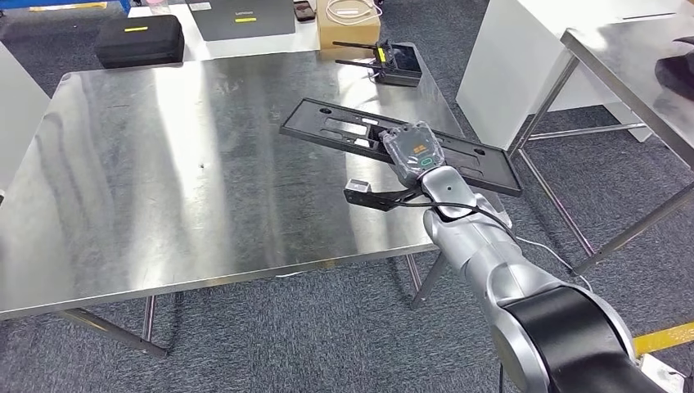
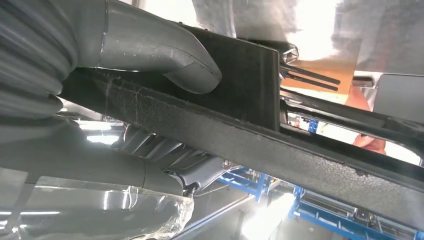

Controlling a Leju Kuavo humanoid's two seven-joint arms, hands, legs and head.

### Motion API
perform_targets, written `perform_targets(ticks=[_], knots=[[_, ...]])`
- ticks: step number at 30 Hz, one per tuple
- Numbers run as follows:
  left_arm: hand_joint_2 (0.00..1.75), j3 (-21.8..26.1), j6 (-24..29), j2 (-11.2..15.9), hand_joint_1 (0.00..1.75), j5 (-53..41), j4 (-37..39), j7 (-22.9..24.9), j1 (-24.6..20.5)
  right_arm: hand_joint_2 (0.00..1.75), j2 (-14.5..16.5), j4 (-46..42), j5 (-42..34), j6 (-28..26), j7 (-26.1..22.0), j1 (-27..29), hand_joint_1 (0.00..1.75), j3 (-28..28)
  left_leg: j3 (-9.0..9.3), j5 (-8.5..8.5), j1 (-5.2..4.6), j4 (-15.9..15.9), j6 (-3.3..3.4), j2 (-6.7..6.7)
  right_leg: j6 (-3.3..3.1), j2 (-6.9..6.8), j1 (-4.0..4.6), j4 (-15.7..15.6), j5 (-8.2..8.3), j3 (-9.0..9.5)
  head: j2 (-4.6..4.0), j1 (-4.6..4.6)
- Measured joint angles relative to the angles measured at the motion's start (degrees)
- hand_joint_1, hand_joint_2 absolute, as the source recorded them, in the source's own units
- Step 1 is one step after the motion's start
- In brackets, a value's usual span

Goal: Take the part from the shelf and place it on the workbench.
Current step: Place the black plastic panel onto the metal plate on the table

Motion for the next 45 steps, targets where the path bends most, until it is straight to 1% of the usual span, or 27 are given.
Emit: perform_targets(ticks=[2,4,7,9,10,12,13,14,15,17,18,20,23,25,27,28,29,30,32,34,35,36,39,41,43,44,45], knots=[[1.75,0.0,0.0,0.0,0.0,-0.1,0.0,0.0,0.0,1.75,0.0,0.0,0.0,0.0,0.0,-0.1,1.75,-0.1,0.11,-0.19,-0.16,0.1,-0.3,-0.14,0.14,0.0,0.22,-8.8,3.35,4.2,0.0,-0.03],[1.75,0.0,0.0,0.0,0.0,-0.2,0.0,0.0,0.0,1.75,0.0,0.0,0.0,0.0,0.0,-0.3,1.75,-0.1,0.11,-0.48,-0.3,0.3,-0.86,-0.13,-0.58,0.04,0.44,-14.2,5.35,7.01,0.0,-0.11],[1.75,0.0,0.0,0.0,0.0,-0.4,0.0,0.0,0.0,1.75,0.0,0.0,0.0,0.0,0.1,-0.3,1.75,-0.2,0.04,-0.91,-0.12,0.7,-1.83,-0.05,-1.81,0.14,0.38,-14.9,5.72,7.62,0.0,-0.18],[1.75,0.0,0.0,0.0,0.0,-0.4,0.0,0.0,0.0,1.75,0.0,-0.1,0.0,-0.1,0.1,-0.3,1.75,-0.3,-0.93,-2.55,0.24,3.2,-2.64,0.19,-2.53,0.18,0.01,-15.1,5.68,8.06,0.0,-0.33],[1.75,0.0,0.0,0.0,0.0,-0.5,0.0,0.0,0.0,1.75,0.0,-0.1,0.0,-0.1,0.1,-0.3,1.75,-0.3,-2.29,-4.15,0.52,6.2,-3.07,0.35,-2.82,0.2,-0.06,-15.1,5.6,8.29,0.01,-0.4],[1.75,0.0,0.0,0.1,0.0,-0.5,0.0,0.1,0.0,1.75,0.0,-0.1,0.0,-0.1,0.2,-0.1,1.75,-0.3,-6.24,-7.53,1.04,14.1,-3.82,0.61,-3.26,0.2,0.06,-15.1,5.39,8.55,0.01,-0.54],[1.75,0.0,0.0,0.2,0.0,-0.5,0.0,0.1,0.1,1.75,0.0,-0.1,0.0,-0.1,0.2,0.0,1.75,-0.3,-7.94,-8.24,1.3,17.0,-4.11,0.71,-3.34,0.22,0.09,-15.1,5.29,8.64,0.01,-0.54],[1.75,0.0,0.1,0.2,0.0,-0.5,0.0,0.1,0.1,1.75,0.0,-0.1,0.0,-0.1,0.2,0.1,1.75,-0.3,-8.63,-7.71,1.54,17.6,-4.31,0.82,-3.36,0.27,0.1,-15.1,5.16,8.75,0.0,-0.54],[1.75,0.0,0.2,0.2,0.0,-0.5,0.0,0.2,0.1,1.75,0.0,-0.1,0.0,-0.1,0.2,0.2,1.75,-0.3,-8.15,-6.07,1.78,15.8,-4.43,0.92,-3.29,0.33,0.08,-15.0,4.99,8.92,0.0,-0.54],[1.75,0.0,0.3,0.3,0.0,-0.6,-0.1,0.2,0.1,1.75,0.0,-0.1,0.0,-0.1,0.3,0.3,1.75,-0.3,-4.56,-1.62,2.08,7.8,-4.41,1.13,-2.93,0.45,0.08,-14.9,4.53,9.4,0.0,-0.52],[1.75,0.0,0.3,0.4,0.0,-0.6,-0.1,0.3,0.1,1.75,0.0,-0.1,0.0,-0.1,0.3,0.2,1.75,-0.3,-2.87,-0.25,2.04,4.3,-4.25,1.18,-2.69,0.48,0.25,-14.9,4.31,9.51,0.0,-0.51],[1.75,0.0,0.5,0.4,0.0,-0.8,-0.1,0.3,0.0,1.75,-0.1,-0.1,0.0,-0.1,0.4,0.1,1.75,-0.3,-1.42,0.21,1.76,1.3,-3.78,1.17,-2.19,0.48,0.54,-14.9,4.02,9.48,0.0,-0.5],[1.75,0.0,1.2,0.4,0.0,-1.1,-0.1,0.5,0.0,1.75,-0.2,-0.2,0.0,-0.2,0.5,0.1,1.75,-0.3,-1.18,0.12,1.6,0.8,-2.74,1.01,-1.38,0.4,0.69,-14.4,3.45,9.07,0.0,-0.46],[1.75,0.0,1.8,0.4,0.0,-1.3,-0.2,0.7,0.0,1.75,-0.3,-0.3,0.0,-0.2,0.6,0.0,1.75,-0.3,-0.77,0.23,1.72,0.3,-1.84,1.0,-1.48,0.33,0.75,-10.0,1.44,6.75,0.0,-0.37],[1.75,0.0,2.1,0.4,0.0,-1.5,-0.2,0.8,0.0,1.75,-0.4,-0.3,0.0,-0.2,0.6,0.2,1.75,-0.3,-0.69,0.06,1.6,0.3,-1.26,0.95,-1.94,0.3,0.65,-1.5,-1.61,2.15,0.0,-0.27],[1.75,0.0,2.2,0.5,0.0,-1.6,-0.2,0.9,0.0,1.75,-0.5,-0.2,0.0,-0.2,0.6,0.4,1.75,-0.3,-0.66,-0.02,1.55,0.3,-1.18,0.87,-1.91,0.3,0.62,2.0,-2.53,0.02,0.0,-0.23],[1.75,0.0,2.3,0.5,0.0,-1.6,-0.2,0.9,0.0,1.75,-0.5,-0.2,0.0,-0.2,0.6,0.7,1.75,-0.3,-0.61,-0.09,1.51,0.3,-1.16,0.75,-1.65,0.3,0.6,3.7,-2.58,-1.24,0.0,-0.22],[1.75,0.0,2.3,0.5,0.0,-1.6,-0.2,1.0,0.0,1.75,-0.5,-0.2,0.0,-0.2,0.6,0.9,1.75,-0.3,-0.52,-0.18,1.47,0.4,-1.21,0.59,-1.22,0.29,0.59,2.8,-1.62,-1.24,0.0,-0.22],[1.75,-0.1,2.5,0.5,0.0,-1.8,-0.2,1.1,0.0,1.75,-0.5,-0.2,0.0,-0.3,0.6,0.9,1.75,-0.3,-0.27,-0.42,1.43,0.4,-1.5,0.33,-0.47,0.22,0.54,-5.1,2.1,1.94,0.0,-0.18],[1.75,-0.1,2.6,0.5,0.0,-2.0,-0.2,1.2,0.0,1.75,-0.4,-0.2,0.0,-0.3,0.6,0.6,1.75,-0.3,-0.2,-0.87,1.14,0.8,-2.06,0.23,-0.63,0.15,0.64,-12.4,5.05,5.46,0.0,-0.14],[1.75,-0.2,2.6,0.5,0.0,-2.1,-0.2,1.2,0.0,1.75,-0.4,-0.2,0.0,-0.3,0.6,0.5,1.75,-0.3,-0.17,-1.1,1.05,0.9,-2.36,0.21,-0.98,0.13,0.71,-14.0,5.64,6.29,0.0,-0.16],[1.75,-0.2,2.6,0.5,0.0,-2.1,-0.2,1.3,0.0,1.75,-0.3,-0.2,0.0,-0.3,0.6,0.5,1.75,-0.3,-0.14,-1.28,1.0,1.0,-2.66,0.21,-1.39,0.14,0.78,-14.5,5.83,6.58,0.0,-0.2],[1.75,-0.3,2.7,0.5,0.0,-2.1,-0.3,1.3,0.0,1.75,-0.2,-0.3,0.0,-0.3,0.6,0.4,1.75,-0.3,-0.49,-2.39,1.46,2.4,-3.64,0.45,-2.44,0.22,0.18,-14.6,5.95,6.97,0.0,-0.35],[1.75,-0.3,2.6,0.6,0.0,-2.2,-0.3,1.3,0.0,1.75,0.0,-0.3,0.0,-0.3,0.6,0.4,1.75,-0.3,-2.82,-5.35,1.72,7.8,-4.38,0.69,-2.97,0.27,0.0,-14.7,5.85,7.43,0.0,-0.54],[1.75,-0.3,2.5,0.6,0.0,-2.2,-0.3,1.3,0.0,1.75,0.1,-0.3,0.0,-0.3,0.6,0.5,1.75,-0.3,-6.6,-8.46,1.94,15.4,-4.94,0.78,-3.32,0.28,0.13,-14.7,5.63,7.71,0.0,-0.62],[1.75,-0.3,2.4,0.6,0.0,-2.3,-0.3,1.3,0.1,1.75,0.1,-0.2,0.0,-0.3,0.6,0.7,1.75,-0.3,-7.89,-8.78,2.04,17.5,-5.1,0.83,-3.42,0.3,0.18,-14.7,5.53,7.83,0.0,-0.62],[1.75,-0.3,2.3,0.6,0.0,-2.4,-0.3,1.2,0.1,1.75,0.1,-0.2,0.0,-0.4,0.6,0.8,1.75,-0.3,-8.14,-7.92,2.12,17.3,-5.17,0.89,-3.45,0.34,0.2,-14.6,5.41,7.96,0.0,-0.62]])
